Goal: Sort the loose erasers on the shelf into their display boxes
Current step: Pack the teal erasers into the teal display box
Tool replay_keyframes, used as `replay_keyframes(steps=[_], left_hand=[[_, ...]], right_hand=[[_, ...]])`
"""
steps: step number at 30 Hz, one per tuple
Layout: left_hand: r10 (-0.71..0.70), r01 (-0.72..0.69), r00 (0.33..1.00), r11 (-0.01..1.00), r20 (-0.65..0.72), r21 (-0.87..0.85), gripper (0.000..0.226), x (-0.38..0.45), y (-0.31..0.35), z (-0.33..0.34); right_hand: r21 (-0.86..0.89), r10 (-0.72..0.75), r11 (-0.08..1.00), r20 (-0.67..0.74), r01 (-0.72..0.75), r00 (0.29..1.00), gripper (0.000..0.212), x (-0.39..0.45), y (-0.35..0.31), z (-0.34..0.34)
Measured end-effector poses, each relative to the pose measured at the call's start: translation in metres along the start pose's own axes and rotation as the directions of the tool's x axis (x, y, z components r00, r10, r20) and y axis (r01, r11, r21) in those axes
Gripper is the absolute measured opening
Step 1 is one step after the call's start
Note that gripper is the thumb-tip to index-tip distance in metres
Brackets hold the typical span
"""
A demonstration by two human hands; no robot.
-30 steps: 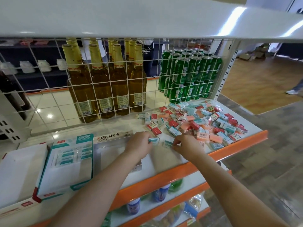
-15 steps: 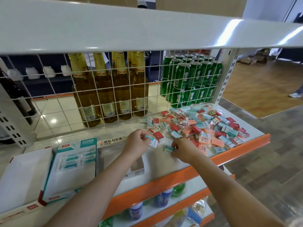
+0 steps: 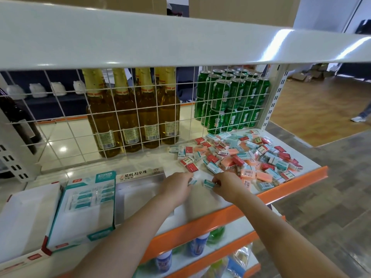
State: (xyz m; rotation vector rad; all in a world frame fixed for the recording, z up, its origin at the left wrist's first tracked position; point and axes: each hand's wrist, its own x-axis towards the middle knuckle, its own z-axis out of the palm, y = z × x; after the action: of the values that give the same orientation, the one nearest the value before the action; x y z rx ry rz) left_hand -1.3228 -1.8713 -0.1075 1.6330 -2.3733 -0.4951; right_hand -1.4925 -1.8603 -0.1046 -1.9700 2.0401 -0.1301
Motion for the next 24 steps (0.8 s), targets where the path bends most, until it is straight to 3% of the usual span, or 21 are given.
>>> replay_keyframes(steps=[5, 10, 15, 19, 24], left_hand=[[0.010, -0.019, 0.996, 0.995, 0.094, 0.097, 0.053, -0.001, 0.000, 0.003], [-0.007, -0.013, 0.993, 0.985, 0.117, 0.172, 0.036, -0.001, -0.003, 0.001], [0.012, -0.049, 0.993, 0.946, 0.117, 0.320, 0.024, -0.002, -0.004, 0.000], [0.051, -0.056, 0.998, 0.977, 0.030, 0.207, 0.024, -0.005, 0.000, -0.006], [0.001, -0.001, 0.994, 1.000, -0.107, -0.008, 0.023, -0.004, 0.004, -0.012]], right_hand=[[0.021, 0.012, 1.000, -0.067, -0.011, 0.998, 0.016, -0.003, -0.001, -0.003], [0.143, -0.039, 0.988, -0.123, 0.057, 0.992, 0.059, -0.002, 0.000, -0.005], [0.221, -0.029, 0.973, -0.181, 0.070, 0.983, 0.037, -0.003, -0.005, -0.011], [0.290, -0.010, 0.954, -0.234, 0.080, 0.972, 0.023, -0.004, -0.008, -0.015], [0.390, 0.048, 0.918, -0.296, 0.075, 0.954, 0.017, -0.004, -0.007, -0.020]])
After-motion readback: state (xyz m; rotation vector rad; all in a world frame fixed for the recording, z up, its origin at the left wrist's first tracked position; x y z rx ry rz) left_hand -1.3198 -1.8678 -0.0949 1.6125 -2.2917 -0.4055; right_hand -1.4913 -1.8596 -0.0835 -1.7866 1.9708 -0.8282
